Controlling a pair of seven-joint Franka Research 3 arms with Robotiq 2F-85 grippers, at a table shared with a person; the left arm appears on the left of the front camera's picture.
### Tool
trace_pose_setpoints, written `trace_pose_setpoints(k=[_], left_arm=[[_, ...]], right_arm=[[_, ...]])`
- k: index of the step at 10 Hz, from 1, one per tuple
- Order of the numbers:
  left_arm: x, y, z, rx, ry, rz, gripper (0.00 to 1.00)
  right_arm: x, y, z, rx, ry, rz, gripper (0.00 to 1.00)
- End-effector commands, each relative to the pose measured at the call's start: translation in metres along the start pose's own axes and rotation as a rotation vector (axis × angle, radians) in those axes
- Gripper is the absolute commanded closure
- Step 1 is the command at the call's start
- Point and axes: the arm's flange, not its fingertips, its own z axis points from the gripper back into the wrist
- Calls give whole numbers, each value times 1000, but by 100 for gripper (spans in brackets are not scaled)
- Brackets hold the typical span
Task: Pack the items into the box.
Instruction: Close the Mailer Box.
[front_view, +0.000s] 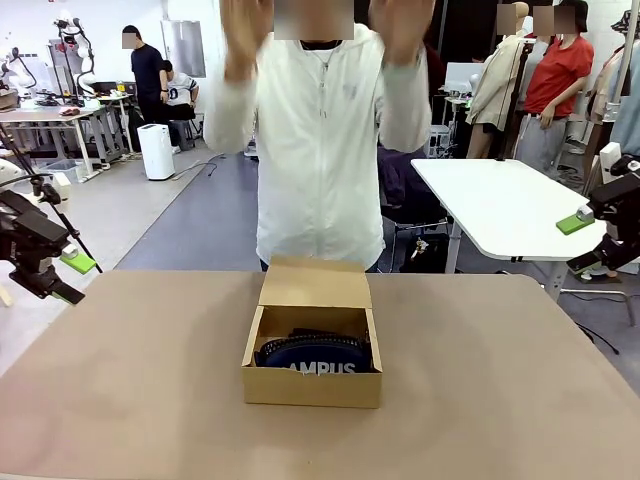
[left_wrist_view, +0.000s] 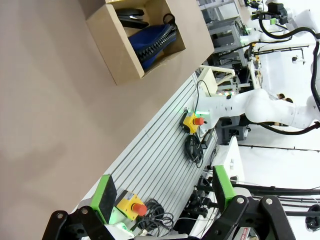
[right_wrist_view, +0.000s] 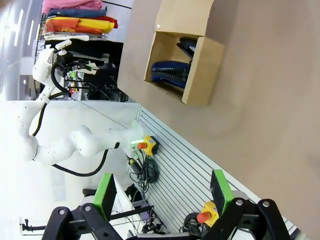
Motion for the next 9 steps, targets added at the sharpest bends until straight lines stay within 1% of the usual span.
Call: trace_pose_setpoints(k=[1,8,9], left_arm=[[-2,0,0,8,0,-14,0],[-2,0,0,8,0,-14,0],[-2,0,0,8,0,-14,0]], right_arm=[[0,0,5,9,6,23,0],[0,0,5,9,6,23,0],[0,0,0,0,0,0,0]])
